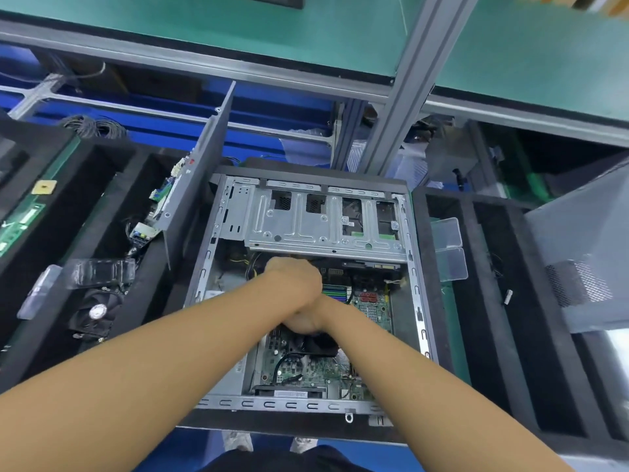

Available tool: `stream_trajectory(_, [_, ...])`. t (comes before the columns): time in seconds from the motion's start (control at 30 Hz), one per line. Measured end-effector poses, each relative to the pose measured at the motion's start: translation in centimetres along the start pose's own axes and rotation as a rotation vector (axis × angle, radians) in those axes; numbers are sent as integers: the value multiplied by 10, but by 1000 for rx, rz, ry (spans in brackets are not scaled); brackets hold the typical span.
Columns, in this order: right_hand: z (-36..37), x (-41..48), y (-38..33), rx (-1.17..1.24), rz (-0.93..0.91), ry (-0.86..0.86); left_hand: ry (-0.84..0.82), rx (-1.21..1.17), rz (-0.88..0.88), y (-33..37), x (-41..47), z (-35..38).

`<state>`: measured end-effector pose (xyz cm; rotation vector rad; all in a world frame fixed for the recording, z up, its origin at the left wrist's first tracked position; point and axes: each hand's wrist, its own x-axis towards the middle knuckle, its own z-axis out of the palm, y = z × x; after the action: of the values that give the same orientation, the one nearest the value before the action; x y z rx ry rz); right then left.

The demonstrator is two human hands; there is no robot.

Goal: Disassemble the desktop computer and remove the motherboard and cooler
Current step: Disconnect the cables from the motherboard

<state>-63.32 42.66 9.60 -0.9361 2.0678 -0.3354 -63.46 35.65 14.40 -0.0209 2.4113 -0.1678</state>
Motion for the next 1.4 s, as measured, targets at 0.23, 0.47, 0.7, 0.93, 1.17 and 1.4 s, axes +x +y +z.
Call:
stream_trajectory(0.23, [9, -39, 47, -68, 0, 190, -73, -65, 37, -43, 11, 10])
stream_trajectory(0.47, [12, -63, 72, 238, 383, 495, -247, 281, -24, -35, 19, 26])
stream_trajectory(0.7, [27, -77, 75, 473, 509, 582, -467, 138, 23, -44, 18, 15])
stream_trajectory(0.93, [28, -85, 68, 532, 566, 571, -215, 143, 271, -23, 3, 7])
stream_trajectory(1.17, [40, -93, 65, 318, 745, 197, -121, -104, 552, 4, 9, 36])
stream_trajectory(1.4, [33, -107, 47, 318, 672, 366, 2, -37, 543, 9, 20, 62])
